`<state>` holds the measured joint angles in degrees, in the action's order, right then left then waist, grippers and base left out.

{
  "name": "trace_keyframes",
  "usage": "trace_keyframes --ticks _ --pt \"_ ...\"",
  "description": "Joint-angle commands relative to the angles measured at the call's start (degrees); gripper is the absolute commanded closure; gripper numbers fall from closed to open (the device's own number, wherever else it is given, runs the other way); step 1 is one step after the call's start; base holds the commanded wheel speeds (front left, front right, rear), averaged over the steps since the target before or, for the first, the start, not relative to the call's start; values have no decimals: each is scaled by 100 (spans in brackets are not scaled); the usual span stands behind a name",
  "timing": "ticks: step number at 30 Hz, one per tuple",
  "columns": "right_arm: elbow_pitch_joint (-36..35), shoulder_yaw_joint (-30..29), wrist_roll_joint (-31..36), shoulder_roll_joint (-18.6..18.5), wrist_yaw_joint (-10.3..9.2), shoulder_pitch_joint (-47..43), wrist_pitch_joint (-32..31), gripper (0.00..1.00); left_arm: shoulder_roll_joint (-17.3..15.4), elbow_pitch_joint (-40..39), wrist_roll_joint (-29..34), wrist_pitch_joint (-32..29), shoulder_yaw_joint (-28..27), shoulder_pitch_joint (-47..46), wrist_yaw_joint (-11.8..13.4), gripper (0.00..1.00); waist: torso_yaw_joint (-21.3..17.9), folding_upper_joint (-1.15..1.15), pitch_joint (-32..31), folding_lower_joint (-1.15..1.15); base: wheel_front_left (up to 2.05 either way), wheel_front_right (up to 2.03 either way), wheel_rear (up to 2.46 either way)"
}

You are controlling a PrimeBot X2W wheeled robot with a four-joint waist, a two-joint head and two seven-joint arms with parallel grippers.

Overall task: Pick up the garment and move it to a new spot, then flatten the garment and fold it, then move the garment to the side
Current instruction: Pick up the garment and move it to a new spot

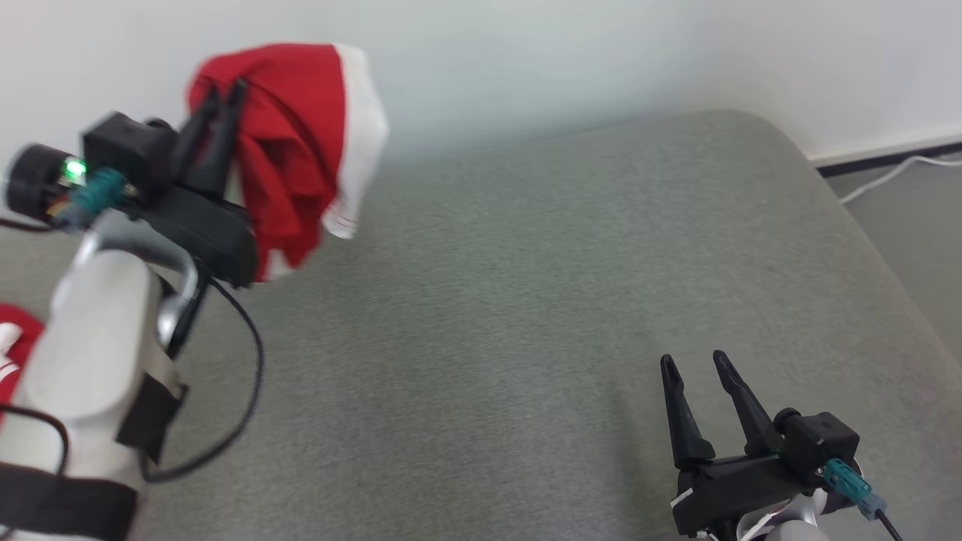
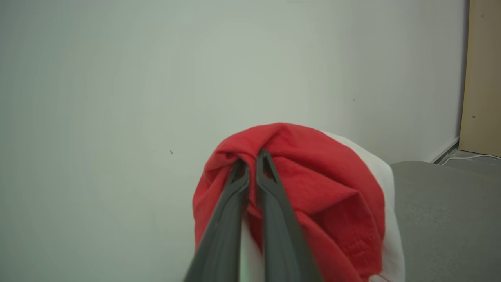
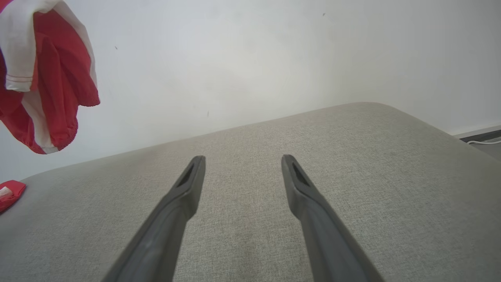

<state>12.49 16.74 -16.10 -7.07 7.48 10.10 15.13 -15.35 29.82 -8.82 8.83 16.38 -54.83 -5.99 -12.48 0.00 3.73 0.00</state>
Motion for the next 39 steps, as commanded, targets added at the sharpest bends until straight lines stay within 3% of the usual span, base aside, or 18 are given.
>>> trace_keyframes --ticks 1,10,19,26,39 --pt "-9 -3 19 2 2 28 3 0 51 -170 -89 -33 46 196 -10 100 -266 0 60 0 0 0 0" --pt "-56 -93 20 -14 2 -25 2 0 503 -1052 -216 -235 476 1007 43 100 -470 0 123 0 0 0 0" --pt "-69 -103 22 -48 2 -37 2 0 863 -1012 -367 -157 983 1909 49 100 -171 0 135 0 0 0 0" --pt "-18 -17 -59 -72 1 26 2 0 788 -533 -102 9 1347 2232 87 100 13 0 163 0 0 0 0" --pt "37 27 -100 -141 2 61 2 0 547 454 28 456 1259 1764 256 100 62 0 164 0 0 0 0"
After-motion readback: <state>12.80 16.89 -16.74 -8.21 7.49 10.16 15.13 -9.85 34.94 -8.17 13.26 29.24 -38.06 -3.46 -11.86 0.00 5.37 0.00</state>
